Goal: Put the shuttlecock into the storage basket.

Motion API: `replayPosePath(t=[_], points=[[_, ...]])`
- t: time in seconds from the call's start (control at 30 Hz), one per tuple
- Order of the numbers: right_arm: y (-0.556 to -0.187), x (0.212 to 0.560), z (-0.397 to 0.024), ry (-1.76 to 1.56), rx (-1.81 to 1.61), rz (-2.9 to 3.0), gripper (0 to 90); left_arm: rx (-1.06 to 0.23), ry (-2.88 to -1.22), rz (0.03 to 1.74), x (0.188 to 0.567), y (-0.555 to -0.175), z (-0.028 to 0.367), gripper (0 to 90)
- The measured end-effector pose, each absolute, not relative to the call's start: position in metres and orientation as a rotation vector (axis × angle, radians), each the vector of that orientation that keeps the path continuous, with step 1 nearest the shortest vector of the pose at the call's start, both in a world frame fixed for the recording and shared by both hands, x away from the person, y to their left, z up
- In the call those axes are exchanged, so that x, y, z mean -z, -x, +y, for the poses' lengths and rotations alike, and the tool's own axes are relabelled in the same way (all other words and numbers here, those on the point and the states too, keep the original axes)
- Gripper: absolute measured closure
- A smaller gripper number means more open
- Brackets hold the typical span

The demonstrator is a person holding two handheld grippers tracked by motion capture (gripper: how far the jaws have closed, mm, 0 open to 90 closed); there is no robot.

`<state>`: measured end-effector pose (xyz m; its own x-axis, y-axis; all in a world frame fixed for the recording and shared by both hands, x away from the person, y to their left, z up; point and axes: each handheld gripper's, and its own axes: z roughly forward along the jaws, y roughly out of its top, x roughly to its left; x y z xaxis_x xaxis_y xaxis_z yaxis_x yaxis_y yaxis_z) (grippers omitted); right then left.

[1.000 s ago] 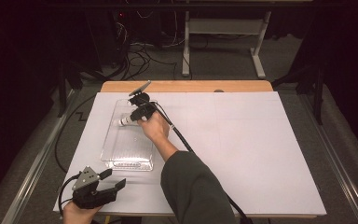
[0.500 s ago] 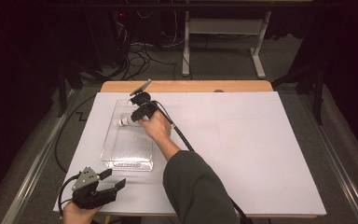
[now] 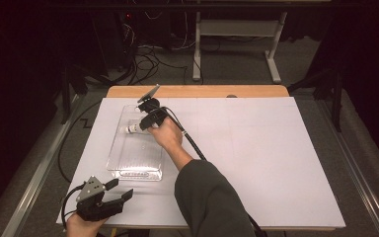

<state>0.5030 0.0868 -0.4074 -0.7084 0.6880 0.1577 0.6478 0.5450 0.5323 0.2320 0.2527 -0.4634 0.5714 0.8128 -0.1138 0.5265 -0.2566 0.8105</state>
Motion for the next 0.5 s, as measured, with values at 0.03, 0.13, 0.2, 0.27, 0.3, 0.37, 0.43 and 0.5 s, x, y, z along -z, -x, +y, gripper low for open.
replayPosePath(t=[0.03, 0.13, 0.2, 0.27, 0.3, 0.37, 0.43, 0.5], points=[[-0.5032, 0.4071, 0.0861, -1.165, -0.881, 2.701, 68.6, -0.415, -1.934, 1.078, 0.4634, -0.2320, 0.2527, 33.9], [-0.5032, 0.4063, 0.0851, -1.160, -0.877, 2.701, 68.6, -0.414, -1.935, 1.079, 0.4632, -0.2318, 0.2527, 33.9], [-0.5029, 0.4058, 0.0846, -1.163, -0.881, 2.700, 68.6, -0.415, -1.933, 1.078, 0.4633, -0.2318, 0.2528, 33.9], [-0.5023, 0.4057, 0.0842, -1.166, -0.878, 2.702, 68.6, -0.414, -1.932, 1.080, 0.4632, -0.2317, 0.2528, 33.9], [-0.5019, 0.4054, 0.0841, -1.173, -0.873, 2.705, 68.6, -0.415, -1.932, 1.078, 0.4633, -0.2317, 0.2527, 33.9], [-0.5020, 0.4053, 0.0836, -1.163, -0.875, 2.708, 68.6, -0.415, -1.934, 1.077, 0.4633, -0.2318, 0.2526, 33.9], [-0.5017, 0.4052, 0.0836, -1.161, -0.871, 2.711, 68.6, -0.415, -1.933, 1.078, 0.4633, -0.2317, 0.2525, 33.9], [-0.5015, 0.4052, 0.0833, -1.159, -0.869, 2.715, 68.8, -0.415, -1.932, 1.079, 0.4633, -0.2318, 0.2527, 33.9]])
